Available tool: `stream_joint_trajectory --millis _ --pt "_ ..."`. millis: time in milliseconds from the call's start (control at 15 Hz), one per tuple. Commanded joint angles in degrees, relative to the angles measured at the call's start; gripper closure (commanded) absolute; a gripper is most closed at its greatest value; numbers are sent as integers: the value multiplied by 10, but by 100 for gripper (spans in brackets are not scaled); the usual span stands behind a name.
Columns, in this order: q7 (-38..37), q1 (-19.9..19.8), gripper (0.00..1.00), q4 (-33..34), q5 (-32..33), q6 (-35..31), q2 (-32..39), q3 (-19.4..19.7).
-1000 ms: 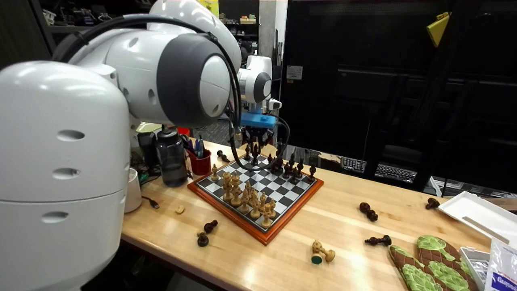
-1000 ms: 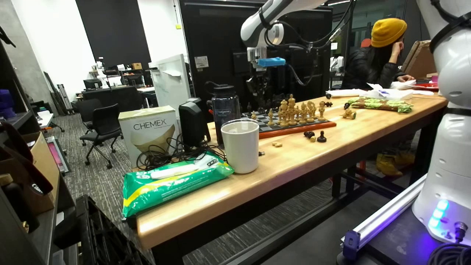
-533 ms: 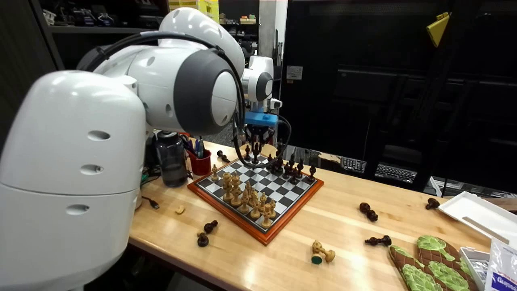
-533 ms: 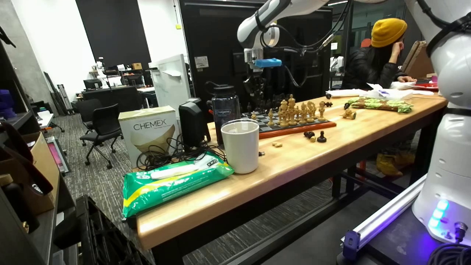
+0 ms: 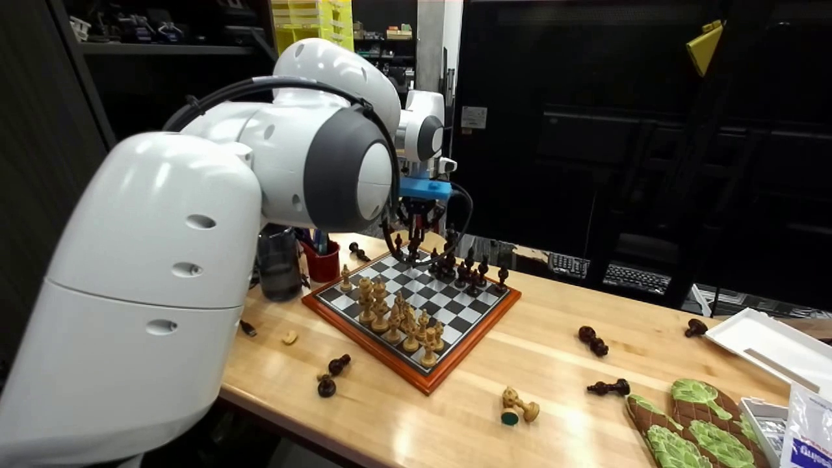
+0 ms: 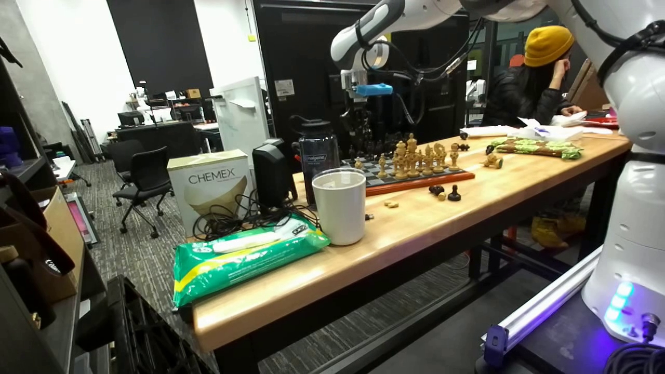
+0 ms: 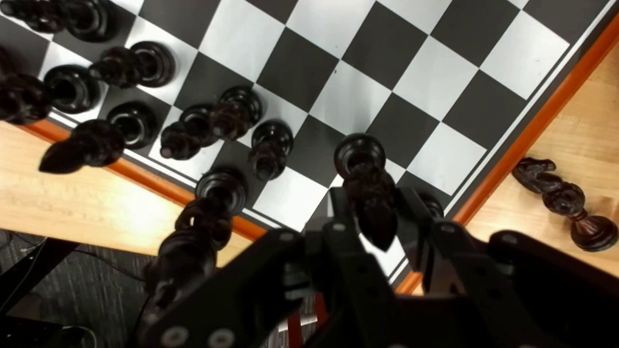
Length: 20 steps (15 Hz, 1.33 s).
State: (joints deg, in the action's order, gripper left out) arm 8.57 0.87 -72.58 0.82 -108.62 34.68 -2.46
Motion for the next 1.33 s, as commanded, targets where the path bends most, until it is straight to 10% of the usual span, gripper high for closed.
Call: stream_joint_trajectory --millis 0,1267 --pt "11 -1 93 63 3 36 35 0" --pt "46 -8 93 237 13 87 154 8"
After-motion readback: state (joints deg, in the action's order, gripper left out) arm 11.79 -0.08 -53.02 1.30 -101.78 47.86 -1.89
